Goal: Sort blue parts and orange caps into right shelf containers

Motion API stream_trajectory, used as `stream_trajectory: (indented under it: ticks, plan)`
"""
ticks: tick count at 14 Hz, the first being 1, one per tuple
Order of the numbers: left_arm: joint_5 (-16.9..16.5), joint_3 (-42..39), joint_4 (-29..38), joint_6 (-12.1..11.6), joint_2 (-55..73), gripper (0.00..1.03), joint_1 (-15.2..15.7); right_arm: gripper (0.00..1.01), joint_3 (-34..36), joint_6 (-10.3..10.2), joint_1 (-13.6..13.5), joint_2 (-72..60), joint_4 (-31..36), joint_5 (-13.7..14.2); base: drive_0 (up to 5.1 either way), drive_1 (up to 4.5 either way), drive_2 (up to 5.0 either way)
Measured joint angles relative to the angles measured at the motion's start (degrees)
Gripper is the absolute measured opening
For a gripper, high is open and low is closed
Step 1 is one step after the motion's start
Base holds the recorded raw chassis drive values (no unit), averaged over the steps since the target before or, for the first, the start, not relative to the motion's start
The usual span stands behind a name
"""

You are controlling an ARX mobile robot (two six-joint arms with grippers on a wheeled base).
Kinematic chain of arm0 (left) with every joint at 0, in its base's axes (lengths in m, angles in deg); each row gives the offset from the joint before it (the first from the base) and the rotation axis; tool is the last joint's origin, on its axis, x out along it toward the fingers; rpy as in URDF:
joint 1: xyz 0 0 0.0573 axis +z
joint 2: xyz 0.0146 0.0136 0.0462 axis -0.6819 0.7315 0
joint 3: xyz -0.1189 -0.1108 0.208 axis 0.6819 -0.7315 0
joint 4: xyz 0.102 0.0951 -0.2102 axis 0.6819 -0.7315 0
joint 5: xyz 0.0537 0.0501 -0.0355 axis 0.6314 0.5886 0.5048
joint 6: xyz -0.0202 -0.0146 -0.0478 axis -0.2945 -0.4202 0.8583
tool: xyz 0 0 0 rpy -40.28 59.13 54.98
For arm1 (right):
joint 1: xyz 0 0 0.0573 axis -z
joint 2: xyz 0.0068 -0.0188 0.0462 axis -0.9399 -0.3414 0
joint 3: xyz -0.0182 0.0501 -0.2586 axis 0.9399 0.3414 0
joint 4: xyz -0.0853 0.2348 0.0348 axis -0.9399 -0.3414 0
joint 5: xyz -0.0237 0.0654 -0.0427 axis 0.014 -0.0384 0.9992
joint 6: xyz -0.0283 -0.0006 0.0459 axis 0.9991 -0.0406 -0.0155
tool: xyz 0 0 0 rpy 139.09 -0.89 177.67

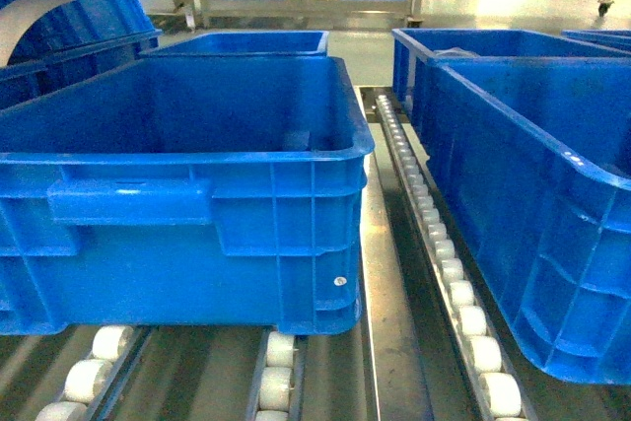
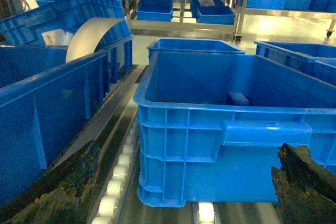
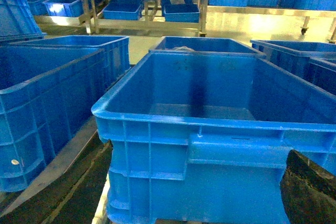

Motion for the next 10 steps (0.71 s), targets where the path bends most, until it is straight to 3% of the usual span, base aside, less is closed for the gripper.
stream_trajectory:
  ticks: [10]
  plan:
    - [0.0, 0.0, 0.0, 0.0, 0.0, 0.98, 0.0, 0.98, 0.0, 0.0, 0.0, 0.0, 0.0, 0.0, 0.0, 0.0, 0.0]
